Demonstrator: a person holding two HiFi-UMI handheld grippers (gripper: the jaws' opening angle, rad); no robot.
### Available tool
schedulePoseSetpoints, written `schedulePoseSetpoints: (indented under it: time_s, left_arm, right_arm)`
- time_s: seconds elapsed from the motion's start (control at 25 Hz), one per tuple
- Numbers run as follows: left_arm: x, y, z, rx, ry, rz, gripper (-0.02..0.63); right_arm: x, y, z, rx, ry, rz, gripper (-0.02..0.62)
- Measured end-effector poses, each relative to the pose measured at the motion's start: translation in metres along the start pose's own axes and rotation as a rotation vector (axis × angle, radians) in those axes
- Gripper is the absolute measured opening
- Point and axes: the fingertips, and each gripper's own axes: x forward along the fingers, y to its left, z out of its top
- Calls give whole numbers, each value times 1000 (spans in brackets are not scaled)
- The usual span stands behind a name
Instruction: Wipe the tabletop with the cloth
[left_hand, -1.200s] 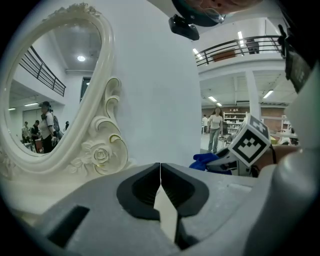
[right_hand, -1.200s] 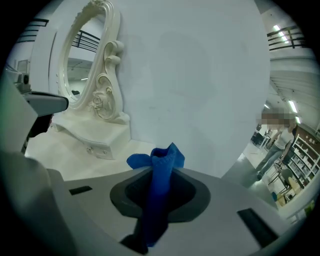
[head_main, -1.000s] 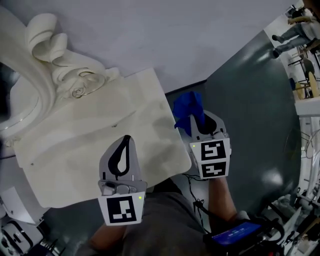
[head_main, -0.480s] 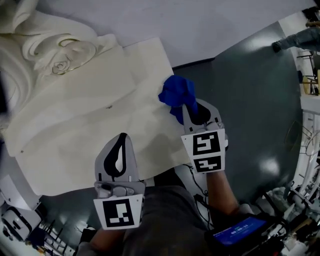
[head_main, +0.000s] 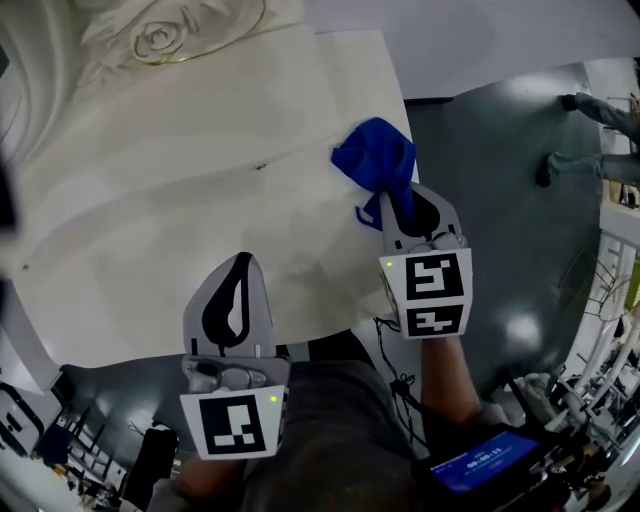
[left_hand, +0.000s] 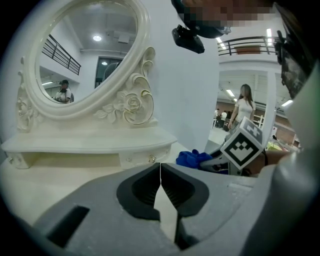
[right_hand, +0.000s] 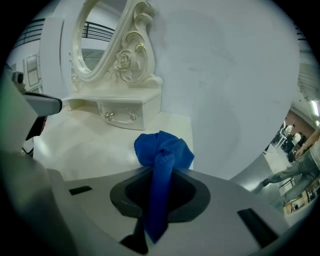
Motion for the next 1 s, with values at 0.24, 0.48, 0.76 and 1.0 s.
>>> schedulePoseSetpoints:
  time_s: [0.24, 0.48, 0.76, 1.0]
  left_arm:
    - [-8, 21, -6, -22, -13, 21, 17]
    - [-21, 34, -9, -42, -20, 52, 17]
    - [-47, 58, -20, -69, -30, 95, 17]
    - [-70, 93, -27, -94, -40, 136, 17]
  right_arm:
    - [7, 25, 4, -21, 5, 17, 61]
    - [8, 46, 7, -39, 9, 42, 61]
    - [11, 83, 14, -74, 4, 75, 61]
    - [16, 124, 30, -107, 1, 104, 61]
